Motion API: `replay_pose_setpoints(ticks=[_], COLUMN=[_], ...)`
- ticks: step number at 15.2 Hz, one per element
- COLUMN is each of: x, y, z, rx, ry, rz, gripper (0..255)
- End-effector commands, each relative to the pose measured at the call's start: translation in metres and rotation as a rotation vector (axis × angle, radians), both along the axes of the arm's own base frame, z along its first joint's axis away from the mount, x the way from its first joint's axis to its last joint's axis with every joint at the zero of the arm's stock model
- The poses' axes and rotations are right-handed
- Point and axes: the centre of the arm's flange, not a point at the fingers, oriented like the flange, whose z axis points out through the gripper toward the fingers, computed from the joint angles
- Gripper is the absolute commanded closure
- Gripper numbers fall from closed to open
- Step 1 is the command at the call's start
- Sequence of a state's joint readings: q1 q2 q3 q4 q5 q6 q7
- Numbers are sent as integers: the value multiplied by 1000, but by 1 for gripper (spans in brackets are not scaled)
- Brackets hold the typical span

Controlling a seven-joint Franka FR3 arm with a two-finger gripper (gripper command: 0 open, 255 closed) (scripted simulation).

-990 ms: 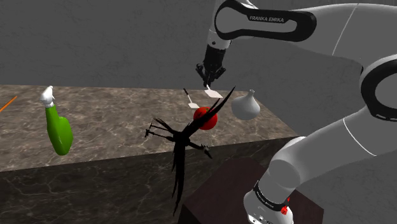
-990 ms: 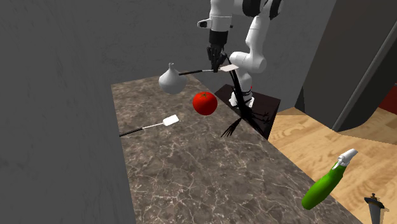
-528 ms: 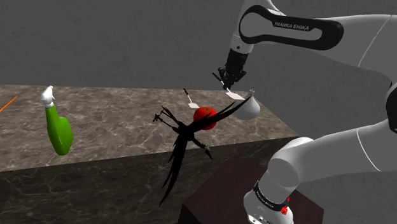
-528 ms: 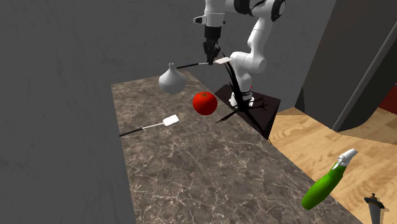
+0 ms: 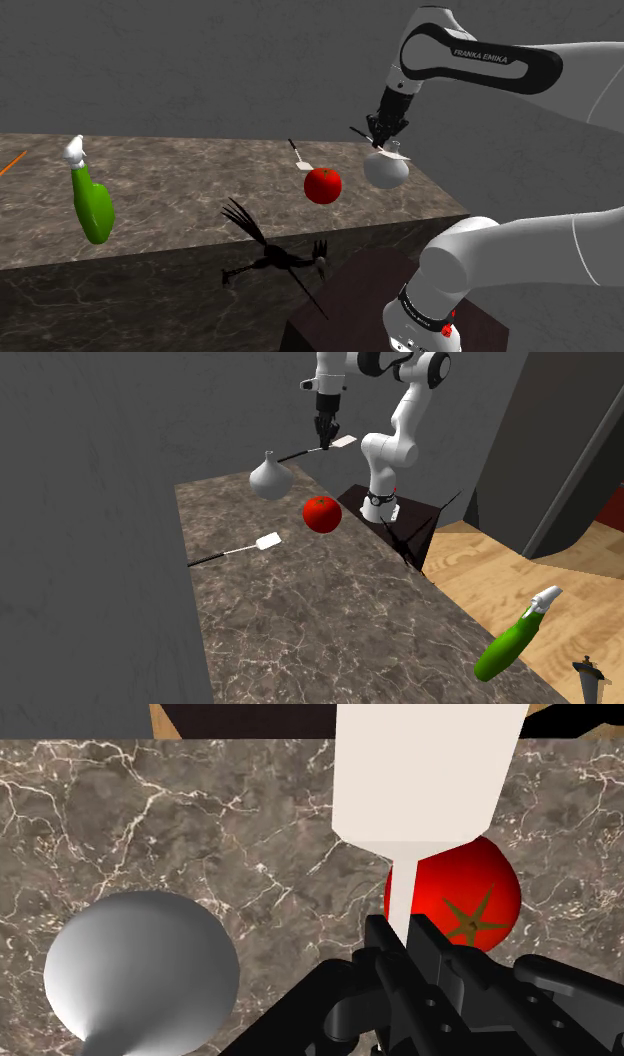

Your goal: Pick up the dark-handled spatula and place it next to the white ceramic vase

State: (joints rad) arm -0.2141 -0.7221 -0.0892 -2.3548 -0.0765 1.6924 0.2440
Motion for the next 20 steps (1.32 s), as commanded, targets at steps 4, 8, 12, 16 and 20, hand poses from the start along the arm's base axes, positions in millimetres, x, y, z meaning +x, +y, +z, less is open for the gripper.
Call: replay_pose_setpoints(ticks=[4, 8, 12, 16, 20], x=[-1, -1, -1, -1, -1], y=[-1, -1, -1, -1, -1], z=[-26, -47, -68, -89, -111], rx=[0, 0, 0, 0, 0], ry=[0, 0, 0, 0, 0], rz=[0, 0, 0, 0, 0], gripper=[255, 255, 255, 255, 255])
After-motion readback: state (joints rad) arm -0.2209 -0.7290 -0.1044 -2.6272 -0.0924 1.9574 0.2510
